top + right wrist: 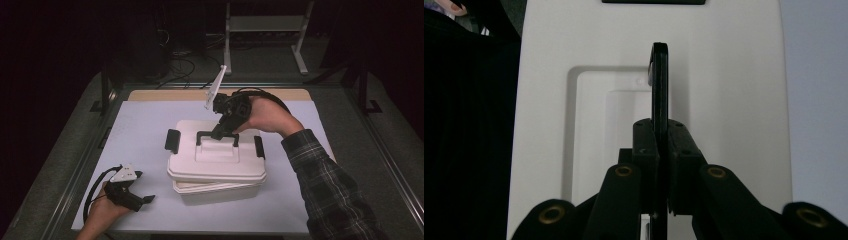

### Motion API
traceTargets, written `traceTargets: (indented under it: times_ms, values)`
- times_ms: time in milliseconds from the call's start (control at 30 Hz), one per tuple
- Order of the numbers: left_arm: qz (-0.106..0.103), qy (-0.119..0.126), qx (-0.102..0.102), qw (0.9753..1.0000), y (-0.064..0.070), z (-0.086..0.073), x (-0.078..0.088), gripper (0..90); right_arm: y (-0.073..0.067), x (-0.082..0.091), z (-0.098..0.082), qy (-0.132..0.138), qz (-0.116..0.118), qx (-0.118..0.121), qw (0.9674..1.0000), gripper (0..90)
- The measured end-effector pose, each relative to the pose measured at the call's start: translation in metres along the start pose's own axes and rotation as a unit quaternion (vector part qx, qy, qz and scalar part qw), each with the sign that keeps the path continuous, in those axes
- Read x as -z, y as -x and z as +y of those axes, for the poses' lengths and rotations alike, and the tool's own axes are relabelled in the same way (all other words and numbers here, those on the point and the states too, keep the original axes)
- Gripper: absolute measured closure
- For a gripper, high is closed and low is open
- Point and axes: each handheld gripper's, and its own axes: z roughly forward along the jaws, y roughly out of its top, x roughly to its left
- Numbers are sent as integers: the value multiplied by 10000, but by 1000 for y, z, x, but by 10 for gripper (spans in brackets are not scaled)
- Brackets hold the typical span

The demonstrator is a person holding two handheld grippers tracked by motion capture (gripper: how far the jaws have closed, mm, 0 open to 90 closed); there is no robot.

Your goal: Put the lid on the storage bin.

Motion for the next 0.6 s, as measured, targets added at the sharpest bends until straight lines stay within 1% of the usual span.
traceTargets:
  times_ms: [133, 200, 233, 333, 400, 433, 567, 600]
  values:
    - [11, -5, -18, 10000, 0, 0, 0, 5, 0, -5, 1, -121, 29, 98, 9999, 846]
    - [8, -7, -18, 10000, 0, 0, 0, 5, -1, -6, 1, -128, 14, 135, 9998, 846]
    - [7, -7, -18, 10000, 0, 0, 0, 5, -2, -6, 1, -150, 35, 191, 9997, 846]
    - [10, -10, -24, 10000, 0, 0, 0, 5, -4, -7, 1, -172, 72, 225, 9996, 845]
    - [13, -7, -22, 10000, 0, 0, 0, 5, -6, -11, 3, -210, 105, 338, 9992, 845]
    - [9, -6, -18, 10000, 0, 0, 0, 5, -7, -12, 3, -282, 87, 340, 9990, 845]
    - [9, -5, -14, 10000, 0, 0, 0, 5, -7, -12, 1, -269, 99, 306, 9991, 844]
    - [10, -3, -11, 10000, 0, 0, 0, 5, -8, -12, 1, -254, 64, 350, 9990, 845]
